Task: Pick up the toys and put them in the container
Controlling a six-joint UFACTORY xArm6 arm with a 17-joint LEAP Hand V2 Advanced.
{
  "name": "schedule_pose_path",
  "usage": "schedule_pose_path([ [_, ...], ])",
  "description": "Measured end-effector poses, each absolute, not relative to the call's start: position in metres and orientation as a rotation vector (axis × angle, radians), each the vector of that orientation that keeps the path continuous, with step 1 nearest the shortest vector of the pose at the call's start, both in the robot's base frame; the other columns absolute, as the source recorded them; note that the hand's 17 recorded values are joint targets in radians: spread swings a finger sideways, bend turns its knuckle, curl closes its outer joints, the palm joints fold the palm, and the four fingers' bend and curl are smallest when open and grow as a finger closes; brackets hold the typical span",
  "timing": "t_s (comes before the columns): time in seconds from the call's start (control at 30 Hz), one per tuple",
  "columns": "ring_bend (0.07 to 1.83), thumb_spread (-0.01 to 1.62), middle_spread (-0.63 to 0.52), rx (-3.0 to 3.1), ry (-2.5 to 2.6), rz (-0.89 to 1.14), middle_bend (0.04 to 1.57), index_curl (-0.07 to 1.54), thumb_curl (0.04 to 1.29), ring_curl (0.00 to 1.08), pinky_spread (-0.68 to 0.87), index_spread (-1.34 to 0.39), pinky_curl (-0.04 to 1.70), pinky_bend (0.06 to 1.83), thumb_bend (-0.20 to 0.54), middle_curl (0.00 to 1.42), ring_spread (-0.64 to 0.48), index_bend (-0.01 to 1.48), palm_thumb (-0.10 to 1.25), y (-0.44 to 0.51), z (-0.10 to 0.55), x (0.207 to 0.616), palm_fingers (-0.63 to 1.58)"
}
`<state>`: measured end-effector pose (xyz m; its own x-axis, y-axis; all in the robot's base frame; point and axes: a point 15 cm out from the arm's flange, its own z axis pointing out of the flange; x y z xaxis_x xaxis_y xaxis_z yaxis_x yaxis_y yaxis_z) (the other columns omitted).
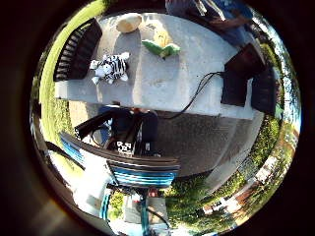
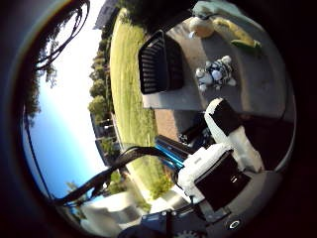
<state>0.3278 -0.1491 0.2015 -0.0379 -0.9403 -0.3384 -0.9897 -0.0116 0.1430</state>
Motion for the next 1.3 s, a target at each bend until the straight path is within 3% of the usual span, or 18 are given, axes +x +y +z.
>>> schedule_pose_path([
  [0.33,0.23,1.25,0.07,-1.894,2.339,0.346,0.16,0.34,0.40,0.33,0.42,-0.17,0.28,0.25,-0.024,0.29,0.29,0.28,0.78,-0.183,0.248,0.394,0.17],
  [0.5,0.31,1.24,0.08,-1.757,2.461,0.328,0.17,0.32,0.39,0.34,0.42,-0.10,0.30,0.32,-0.041,0.29,0.29,0.17,0.68,-0.195,0.244,0.445,0.25],
  [0.77,0.39,1.21,0.10,-1.758,2.637,0.389,0.19,0.28,0.37,0.36,0.42,-0.01,0.31,0.39,-0.038,0.32,0.29,0.14,0.55,-0.203,0.151,0.498,0.26],
  [0.93,0.43,1.19,0.12,-1.737,2.711,0.319,0.20,0.26,0.35,0.37,0.42,0.03,0.30,0.41,-0.038,0.34,0.30,0.13,0.49,-0.213,0.075,0.524,0.27],
  [1.3,0.50,1.18,0.15,-1.607,2.807,0.319,0.20,0.23,0.34,0.38,0.42,0.11,0.29,0.44,-0.030,0.37,0.30,0.14,0.44,-0.234,-0.031,0.527,0.25],
])
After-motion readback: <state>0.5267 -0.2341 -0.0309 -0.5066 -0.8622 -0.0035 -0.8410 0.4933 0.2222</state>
